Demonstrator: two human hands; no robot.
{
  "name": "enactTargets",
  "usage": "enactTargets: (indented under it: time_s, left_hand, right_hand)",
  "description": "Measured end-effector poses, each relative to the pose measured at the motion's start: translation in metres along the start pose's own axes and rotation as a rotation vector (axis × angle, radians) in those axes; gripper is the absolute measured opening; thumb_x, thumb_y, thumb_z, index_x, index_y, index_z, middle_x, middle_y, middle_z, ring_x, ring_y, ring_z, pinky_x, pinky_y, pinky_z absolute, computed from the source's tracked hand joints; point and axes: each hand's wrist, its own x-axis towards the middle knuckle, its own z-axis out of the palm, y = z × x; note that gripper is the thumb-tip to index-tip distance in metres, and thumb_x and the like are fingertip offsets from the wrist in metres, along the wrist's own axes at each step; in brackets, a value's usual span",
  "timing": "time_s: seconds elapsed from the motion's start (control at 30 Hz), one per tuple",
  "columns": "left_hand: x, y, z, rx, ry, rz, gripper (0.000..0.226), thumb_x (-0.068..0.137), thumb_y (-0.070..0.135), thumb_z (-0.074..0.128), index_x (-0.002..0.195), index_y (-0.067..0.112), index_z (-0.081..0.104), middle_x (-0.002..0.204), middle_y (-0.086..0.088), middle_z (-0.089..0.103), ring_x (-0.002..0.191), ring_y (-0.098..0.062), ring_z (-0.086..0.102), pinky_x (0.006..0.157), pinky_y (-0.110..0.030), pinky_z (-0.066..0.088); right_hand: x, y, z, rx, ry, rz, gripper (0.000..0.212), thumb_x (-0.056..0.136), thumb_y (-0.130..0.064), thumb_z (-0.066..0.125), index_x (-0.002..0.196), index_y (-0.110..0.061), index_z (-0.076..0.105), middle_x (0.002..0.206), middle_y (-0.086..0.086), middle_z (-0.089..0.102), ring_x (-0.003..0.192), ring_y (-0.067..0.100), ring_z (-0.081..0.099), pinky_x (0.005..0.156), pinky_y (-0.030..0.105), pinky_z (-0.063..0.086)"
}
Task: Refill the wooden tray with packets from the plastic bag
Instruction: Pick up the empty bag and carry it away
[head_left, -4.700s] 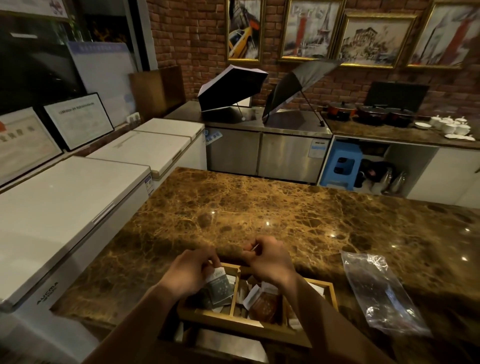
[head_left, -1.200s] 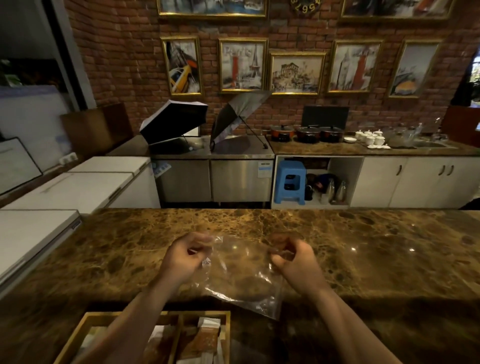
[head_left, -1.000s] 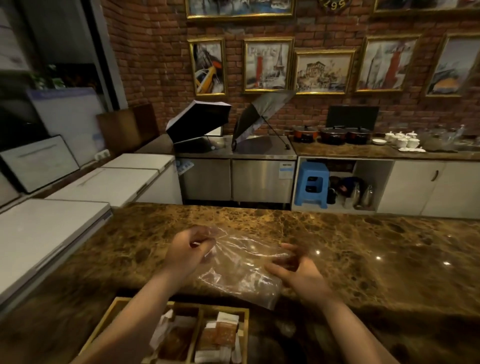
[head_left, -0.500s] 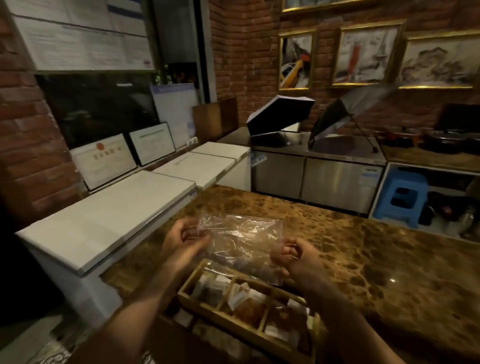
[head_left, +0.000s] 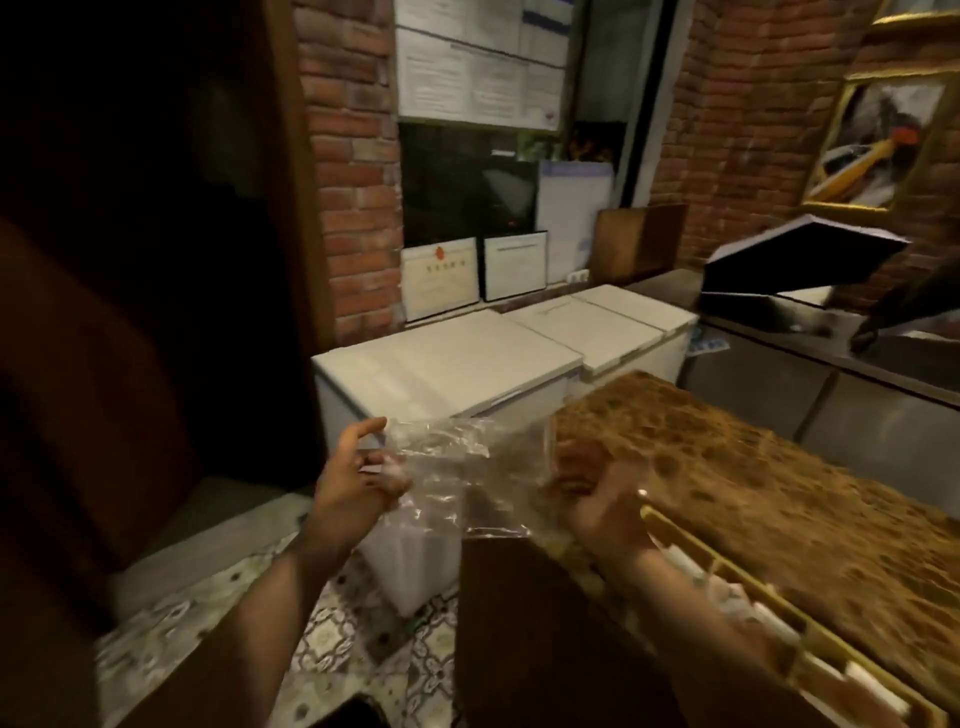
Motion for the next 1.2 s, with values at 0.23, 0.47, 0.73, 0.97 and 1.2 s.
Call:
enactTargets:
  time_s: [0.23, 0.47, 0.73, 0.97, 1.2]
  left_hand:
    - [-0.036, -0.034, -0.153, 0.107, 0.243, -0.078, 0.067, 0.082, -0.004, 0.079, 0.134, 0.024, 0.048, 0.101, -0.003, 0.065, 0.081, -0.019, 0.065, 0.073, -0.041, 0.059]
    - [-0.074, -0.082, -0.225, 0.107, 0.325, -0.209, 0.064, 0.087, -0.002, 0.075, 0.137, 0.025, 0.048, 0.107, -0.005, 0.068, 0.078, -0.018, 0.068, 0.067, -0.033, 0.059]
    - [-0.095, -0.158, -0.229, 0.147, 0.383, -0.392, 0.064, 0.085, 0.004, 0.079, 0.133, 0.033, 0.05, 0.11, -0.005, 0.063, 0.078, -0.022, 0.068, 0.073, -0.046, 0.061]
    - [-0.094, -0.242, -0.199, 0.187, 0.365, -0.566, 0.068, 0.081, 0.01, 0.084, 0.135, 0.031, 0.048, 0.111, -0.002, 0.061, 0.083, -0.018, 0.067, 0.062, -0.033, 0.06]
    - [-0.092, -0.337, -0.165, 0.1, 0.345, -0.772, 0.076, 0.071, 0.013, 0.086, 0.136, 0.025, 0.049, 0.117, -0.002, 0.063, 0.091, -0.026, 0.069, 0.085, -0.049, 0.061]
  right_hand:
    - [-0.023, 0.015, 0.164, -0.053, -0.176, -0.066, 0.034, 0.081, 0.007, 0.079, 0.108, -0.009, 0.064, 0.089, 0.01, 0.07, 0.068, 0.019, 0.068, 0.051, 0.028, 0.058]
    - [-0.045, 0.059, 0.246, -0.162, -0.321, -0.019, 0.031, 0.087, -0.013, 0.08, 0.109, -0.029, 0.066, 0.104, 0.01, 0.069, 0.085, 0.029, 0.073, 0.061, 0.038, 0.065]
    - [-0.037, 0.125, 0.271, -0.229, -0.46, 0.155, 0.037, 0.092, -0.004, 0.07, 0.124, -0.023, 0.067, 0.111, 0.005, 0.066, 0.094, 0.026, 0.071, 0.067, 0.034, 0.064]
    - [-0.005, 0.212, 0.27, -0.339, -0.455, 0.277, 0.043, 0.09, 0.005, 0.069, 0.123, -0.022, 0.069, 0.105, 0.006, 0.069, 0.086, 0.03, 0.074, 0.068, 0.046, 0.066]
    - [0.023, 0.32, 0.271, -0.415, -0.46, 0.404, 0.031, 0.088, 0.006, 0.07, 0.104, -0.02, 0.067, 0.103, 0.009, 0.068, 0.089, 0.031, 0.072, 0.063, 0.035, 0.063]
